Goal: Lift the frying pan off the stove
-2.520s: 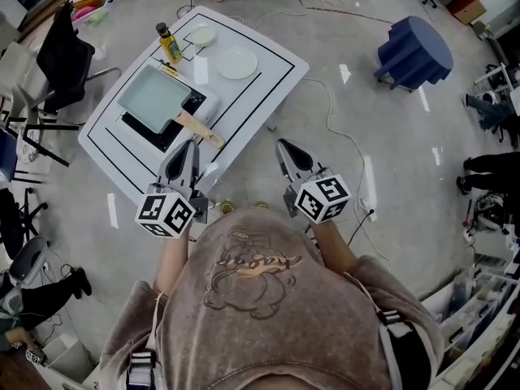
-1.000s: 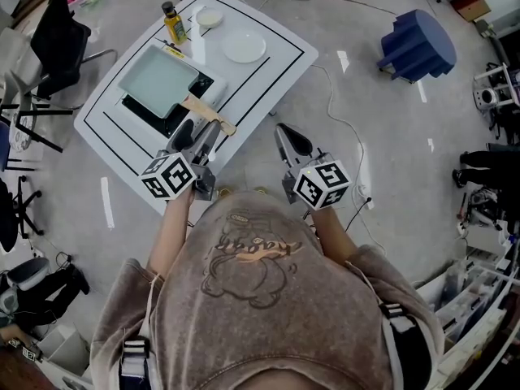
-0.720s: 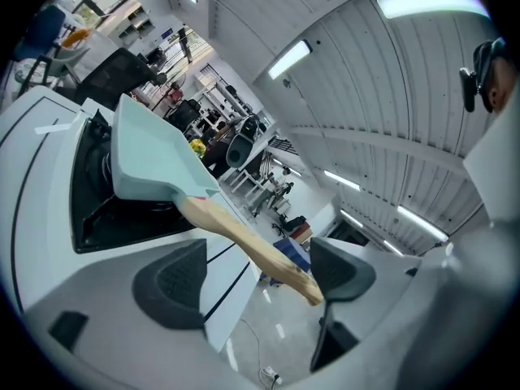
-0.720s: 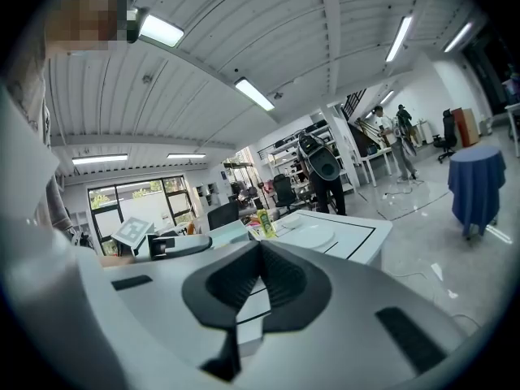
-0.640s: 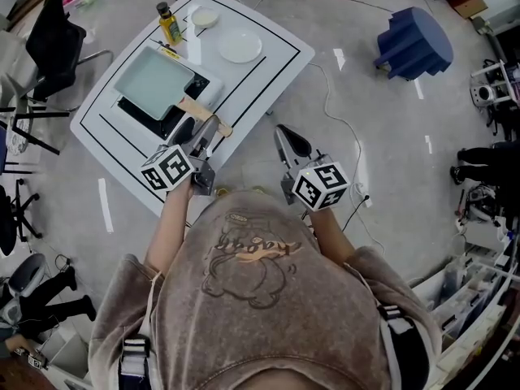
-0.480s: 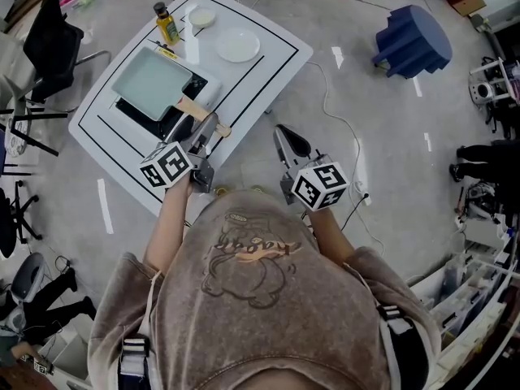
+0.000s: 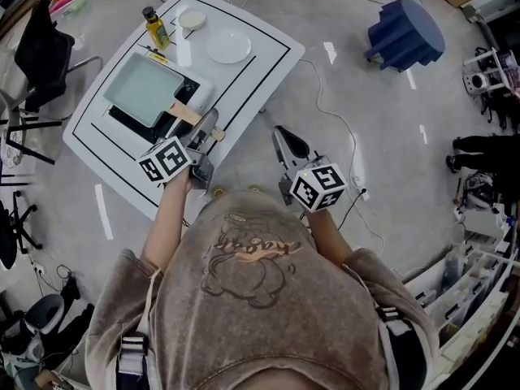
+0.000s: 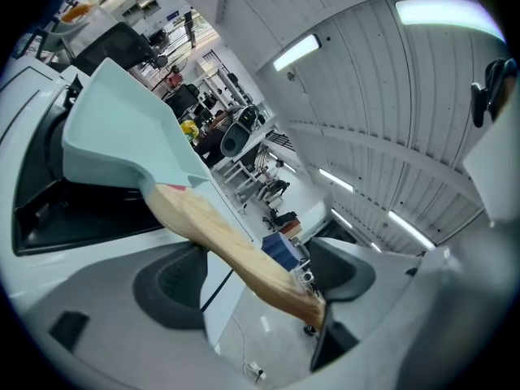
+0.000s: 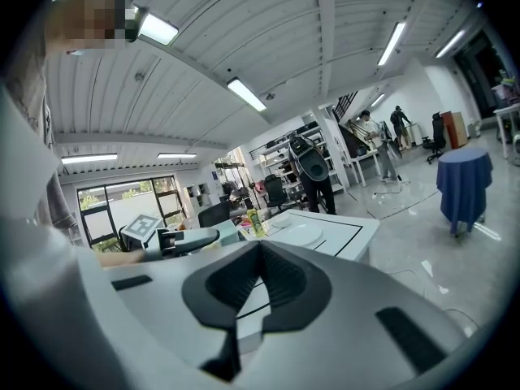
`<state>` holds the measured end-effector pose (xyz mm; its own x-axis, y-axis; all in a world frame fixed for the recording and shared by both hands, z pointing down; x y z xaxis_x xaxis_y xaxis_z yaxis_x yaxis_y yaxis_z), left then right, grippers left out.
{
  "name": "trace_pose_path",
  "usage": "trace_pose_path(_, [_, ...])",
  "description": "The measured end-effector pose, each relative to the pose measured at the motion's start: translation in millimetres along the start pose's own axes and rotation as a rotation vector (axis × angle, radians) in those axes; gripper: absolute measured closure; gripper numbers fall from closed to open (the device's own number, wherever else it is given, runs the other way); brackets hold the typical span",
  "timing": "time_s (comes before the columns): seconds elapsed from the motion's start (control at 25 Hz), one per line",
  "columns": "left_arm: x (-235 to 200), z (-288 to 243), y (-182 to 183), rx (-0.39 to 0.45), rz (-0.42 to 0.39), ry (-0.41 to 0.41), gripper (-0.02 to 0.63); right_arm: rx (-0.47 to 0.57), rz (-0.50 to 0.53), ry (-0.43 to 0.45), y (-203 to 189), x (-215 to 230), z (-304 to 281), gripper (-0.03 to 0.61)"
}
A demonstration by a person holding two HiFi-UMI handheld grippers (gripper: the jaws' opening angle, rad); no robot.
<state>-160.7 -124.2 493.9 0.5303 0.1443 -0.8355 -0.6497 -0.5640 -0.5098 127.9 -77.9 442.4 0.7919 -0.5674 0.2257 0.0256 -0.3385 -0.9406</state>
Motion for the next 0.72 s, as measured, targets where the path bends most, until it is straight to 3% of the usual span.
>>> trace_pose_path(0.52, [1.3, -19.3, 3.5, -0.033, 0.078, -0.042, 0.233, -0.029, -0.01, -0.032, -3.5, 5.7, -3.5, 0.58])
trace_pose_path(0.72, [-2.1, -20.3, 4.1, -0.036, 0.123, -0.044, 0.325, -0.036, -0.009, -0.027, -3.6, 7.3, -8.5, 0.58])
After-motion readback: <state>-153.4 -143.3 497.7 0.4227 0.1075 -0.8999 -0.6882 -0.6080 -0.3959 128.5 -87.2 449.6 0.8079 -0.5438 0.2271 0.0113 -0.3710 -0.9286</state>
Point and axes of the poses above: the fingertips, and each gripper's own axes: z backward along the fingers, x to its right, y out of its top, the point moved 10 cm from there along z, backward along the fingers, and after that the axes turned 7 degrees about z, right-handed, at the moved point
